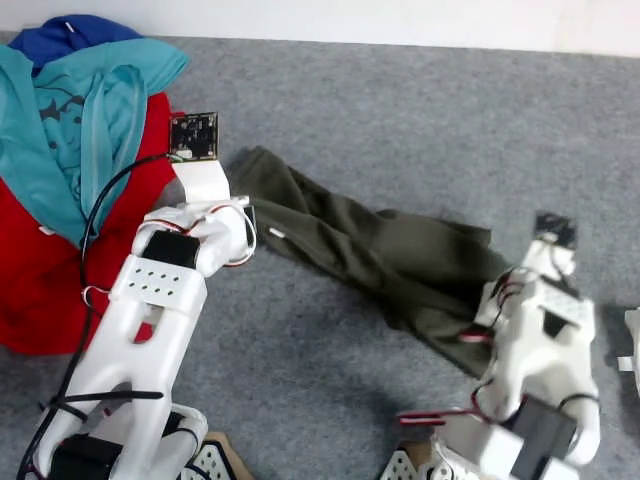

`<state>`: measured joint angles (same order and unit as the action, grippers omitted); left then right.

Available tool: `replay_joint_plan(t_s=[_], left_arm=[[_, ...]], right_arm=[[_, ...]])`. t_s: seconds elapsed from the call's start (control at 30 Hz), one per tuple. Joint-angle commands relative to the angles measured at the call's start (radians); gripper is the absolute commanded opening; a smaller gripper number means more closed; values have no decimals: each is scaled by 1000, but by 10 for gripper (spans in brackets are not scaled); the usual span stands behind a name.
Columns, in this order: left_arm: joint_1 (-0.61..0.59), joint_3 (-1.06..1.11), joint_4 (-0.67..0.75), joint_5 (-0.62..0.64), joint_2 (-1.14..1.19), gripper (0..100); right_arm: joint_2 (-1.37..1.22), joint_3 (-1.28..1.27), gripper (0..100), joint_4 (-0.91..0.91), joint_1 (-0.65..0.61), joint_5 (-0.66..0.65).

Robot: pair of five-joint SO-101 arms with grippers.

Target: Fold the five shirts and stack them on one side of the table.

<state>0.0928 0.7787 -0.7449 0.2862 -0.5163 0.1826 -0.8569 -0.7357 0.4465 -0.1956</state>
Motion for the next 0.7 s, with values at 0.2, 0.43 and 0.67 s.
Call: replay_joint_plan(t_s=[0.2,0.43,0.67], left_arm=[[-5,24,60,3,-31,10],[-5,54,103,0,-31,10],[-5,54,103,0,-31,11]], right_arm=[[-282,437,8,19,27,69],[-556,751,9,-15,7,124],[-615,869,207,-196,4,114]])
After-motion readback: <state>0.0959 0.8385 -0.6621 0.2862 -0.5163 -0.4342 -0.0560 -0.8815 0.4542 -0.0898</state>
